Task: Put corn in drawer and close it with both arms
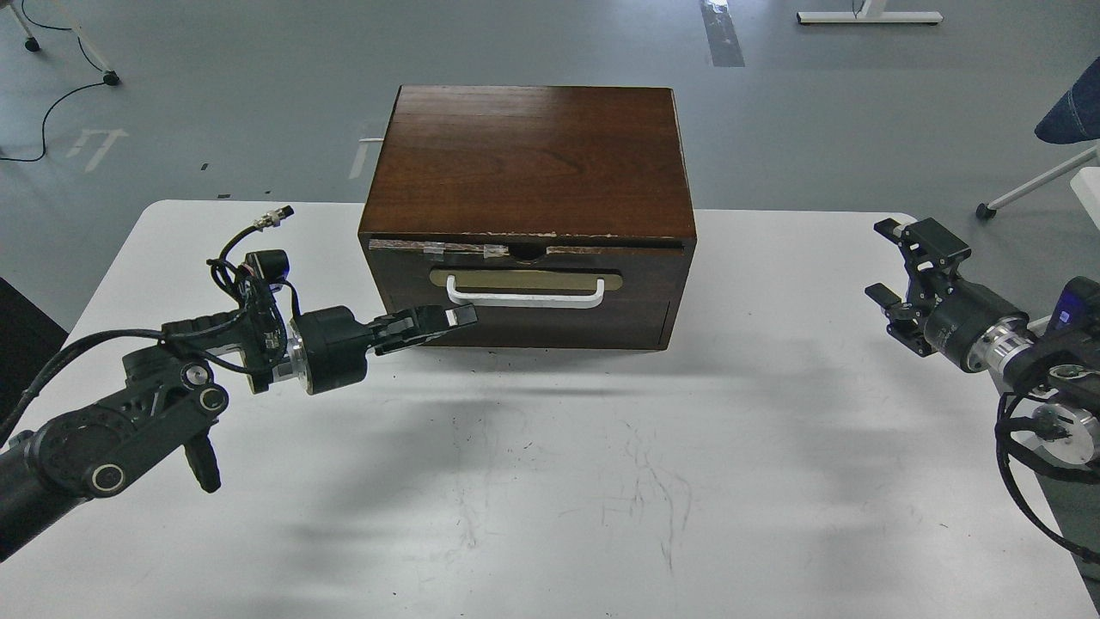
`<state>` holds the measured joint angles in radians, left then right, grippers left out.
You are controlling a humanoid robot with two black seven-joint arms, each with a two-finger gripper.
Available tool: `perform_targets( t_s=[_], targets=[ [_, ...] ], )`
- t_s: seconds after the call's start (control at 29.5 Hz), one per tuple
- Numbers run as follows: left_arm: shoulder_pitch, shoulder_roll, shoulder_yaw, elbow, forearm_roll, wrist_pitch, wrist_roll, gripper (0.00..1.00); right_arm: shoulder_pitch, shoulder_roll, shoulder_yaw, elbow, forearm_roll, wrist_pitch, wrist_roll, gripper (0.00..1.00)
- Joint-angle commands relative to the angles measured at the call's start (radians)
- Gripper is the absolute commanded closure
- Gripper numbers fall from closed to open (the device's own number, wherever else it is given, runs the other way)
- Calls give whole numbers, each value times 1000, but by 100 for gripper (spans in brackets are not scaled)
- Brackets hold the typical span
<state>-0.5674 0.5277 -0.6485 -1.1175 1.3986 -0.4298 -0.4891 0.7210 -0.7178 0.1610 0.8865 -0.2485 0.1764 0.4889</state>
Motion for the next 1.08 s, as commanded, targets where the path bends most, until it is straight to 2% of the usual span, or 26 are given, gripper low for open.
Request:
perform_targets(
  t_s=[0.0, 0.37, 0.58, 1.02, 1.05],
  targets=[
    [-11, -8, 0, 24, -3, -1, 0, 100, -5, 0, 2, 0, 0, 0, 0, 0],
    [-26, -12, 0, 35, -6, -17, 0, 100, -14, -3, 2, 0, 0, 0, 0, 0],
    [-25, -11, 1, 28, -24, -56, 0, 100, -17, -3, 2, 0, 0, 0, 0, 0],
    [3, 75, 3, -68, -24, -59, 0, 100, -18, -2, 14, 0, 0, 0, 0, 0],
    [9, 81, 3, -74, -24, -59, 0, 94, -18, -2, 14, 0, 0, 0, 0, 0]
  ],
)
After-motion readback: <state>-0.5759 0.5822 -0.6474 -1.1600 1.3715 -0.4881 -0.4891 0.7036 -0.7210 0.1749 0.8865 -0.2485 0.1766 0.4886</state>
